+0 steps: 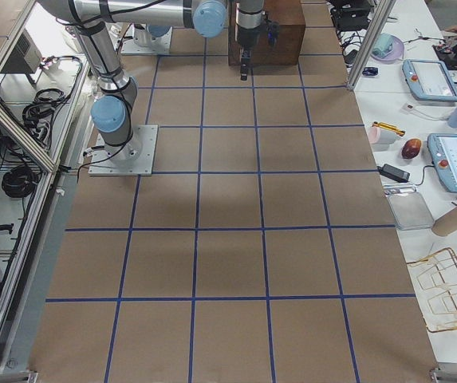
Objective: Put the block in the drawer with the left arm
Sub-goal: 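Lift the yellow cube with the left gripper and carry it over the drawer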
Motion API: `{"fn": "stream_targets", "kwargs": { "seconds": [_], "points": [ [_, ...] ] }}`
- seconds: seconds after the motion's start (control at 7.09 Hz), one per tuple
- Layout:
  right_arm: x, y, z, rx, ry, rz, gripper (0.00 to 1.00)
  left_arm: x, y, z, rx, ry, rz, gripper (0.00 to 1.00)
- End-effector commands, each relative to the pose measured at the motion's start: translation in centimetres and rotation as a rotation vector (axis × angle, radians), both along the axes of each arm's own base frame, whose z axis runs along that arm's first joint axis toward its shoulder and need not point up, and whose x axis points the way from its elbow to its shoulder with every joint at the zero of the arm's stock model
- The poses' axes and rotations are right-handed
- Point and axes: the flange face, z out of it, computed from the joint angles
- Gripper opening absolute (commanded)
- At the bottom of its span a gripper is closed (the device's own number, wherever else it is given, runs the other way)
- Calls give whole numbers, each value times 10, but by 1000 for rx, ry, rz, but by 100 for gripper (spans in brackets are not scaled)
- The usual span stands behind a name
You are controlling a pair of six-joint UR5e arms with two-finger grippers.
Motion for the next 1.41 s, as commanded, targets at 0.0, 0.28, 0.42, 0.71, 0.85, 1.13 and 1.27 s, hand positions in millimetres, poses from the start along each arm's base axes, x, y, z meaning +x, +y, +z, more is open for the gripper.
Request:
{"fn": "stream_targets", "kwargs": {
  "seconds": [0.0,0.28,0.42,0.71,0.85,1.13,1.27],
  "points": [
    [0,0,0,0,0,0,100,-43,24,24,-4,31,78,26],
    [0,0,0,0,0,0,100,-97,28,41,14,37,141,26],
    [0,0,0,0,0,0,100,-127,27,44,21,38,140,26],
    [0,0,0,0,0,0,100,-166,24,31,49,47,139,26],
    [0,0,0,0,0,0,100,-170,20,19,64,51,130,26],
    [0,0,0,0,0,0,100,-169,17,2,93,60,125,26],
    [0,0,0,0,0,0,100,-168,16,-12,106,66,122,26]
  ]
}}
